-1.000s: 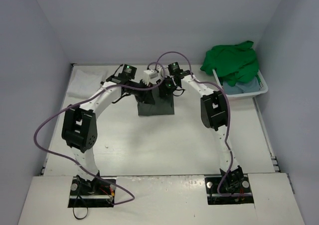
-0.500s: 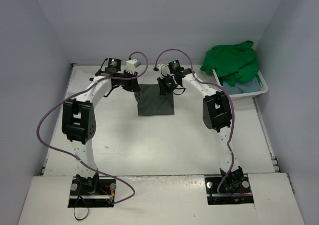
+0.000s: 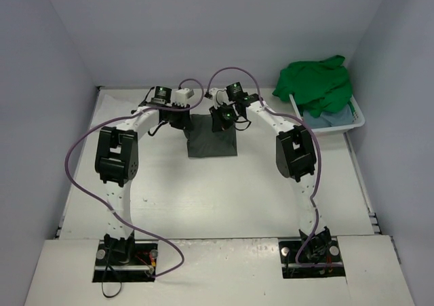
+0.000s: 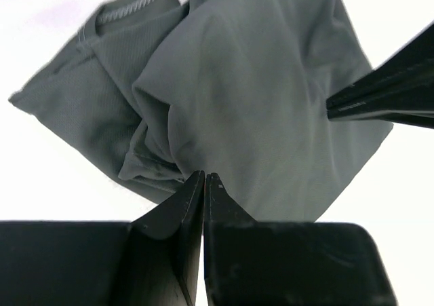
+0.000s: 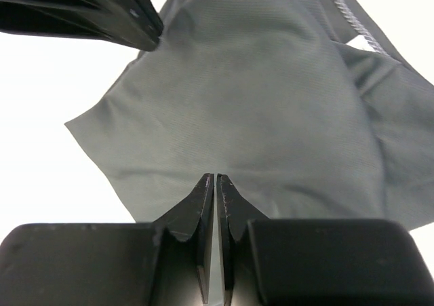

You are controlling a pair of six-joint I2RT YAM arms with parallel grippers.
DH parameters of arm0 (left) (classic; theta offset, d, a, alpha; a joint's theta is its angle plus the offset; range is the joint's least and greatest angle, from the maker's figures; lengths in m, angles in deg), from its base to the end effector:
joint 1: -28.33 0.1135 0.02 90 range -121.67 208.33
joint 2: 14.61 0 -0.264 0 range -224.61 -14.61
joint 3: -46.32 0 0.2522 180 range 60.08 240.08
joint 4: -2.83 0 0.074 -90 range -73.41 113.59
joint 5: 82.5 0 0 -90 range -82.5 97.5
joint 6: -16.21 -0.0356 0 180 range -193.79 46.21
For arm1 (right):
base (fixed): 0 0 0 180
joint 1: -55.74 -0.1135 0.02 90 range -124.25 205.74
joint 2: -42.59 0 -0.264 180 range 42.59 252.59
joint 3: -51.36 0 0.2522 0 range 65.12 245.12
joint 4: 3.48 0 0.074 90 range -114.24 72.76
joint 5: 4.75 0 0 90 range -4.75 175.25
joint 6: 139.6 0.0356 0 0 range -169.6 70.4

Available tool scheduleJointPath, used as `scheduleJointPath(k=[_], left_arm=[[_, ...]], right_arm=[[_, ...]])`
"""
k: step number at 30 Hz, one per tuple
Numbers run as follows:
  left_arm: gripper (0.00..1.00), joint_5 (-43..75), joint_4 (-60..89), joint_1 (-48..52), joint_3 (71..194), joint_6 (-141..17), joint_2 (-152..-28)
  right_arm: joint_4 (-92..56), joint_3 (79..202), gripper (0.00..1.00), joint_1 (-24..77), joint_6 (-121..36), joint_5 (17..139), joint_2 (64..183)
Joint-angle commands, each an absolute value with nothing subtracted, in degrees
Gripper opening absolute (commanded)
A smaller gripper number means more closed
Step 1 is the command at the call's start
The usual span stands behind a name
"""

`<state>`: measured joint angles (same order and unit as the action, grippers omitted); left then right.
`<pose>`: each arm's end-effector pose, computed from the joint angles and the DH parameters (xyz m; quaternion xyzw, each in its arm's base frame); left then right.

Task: Fold and stack the t-shirts

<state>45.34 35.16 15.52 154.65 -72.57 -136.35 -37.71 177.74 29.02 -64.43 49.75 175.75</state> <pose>0.4588 -0.1267 0.2064 0.2100 0.8595 -0.3416 0.3170 0.4630 0.2562 0.2087 -0.4256 0.7655 0.3168 0.3640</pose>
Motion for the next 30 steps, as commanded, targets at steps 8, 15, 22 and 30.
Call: scheduleJointPath(k=[8, 15, 22, 30], left_arm=[[0.07, 46.1, 31.3, 17.6, 149.3, -71.4, -129.6], [0.35, 47.8, 29.9, 19.9, 144.6, -71.2, -126.9], [0.42, 50.5, 29.7, 21.0, 142.0, -70.4, -126.2], [0.46, 55.8, 27.9, 21.1, 142.1, -66.2, -131.2]], right_arm=[[-34.8, 177.7, 0.02, 25.7, -64.5, 47.2, 177.4], [-34.6, 177.1, 0.0, 24.4, -64.5, 47.5, 178.6], [-34.4, 176.1, 0.0, 23.9, -64.6, 47.8, 178.5], [-34.4, 175.6, 0.0, 23.9, -64.7, 47.2, 178.0]])
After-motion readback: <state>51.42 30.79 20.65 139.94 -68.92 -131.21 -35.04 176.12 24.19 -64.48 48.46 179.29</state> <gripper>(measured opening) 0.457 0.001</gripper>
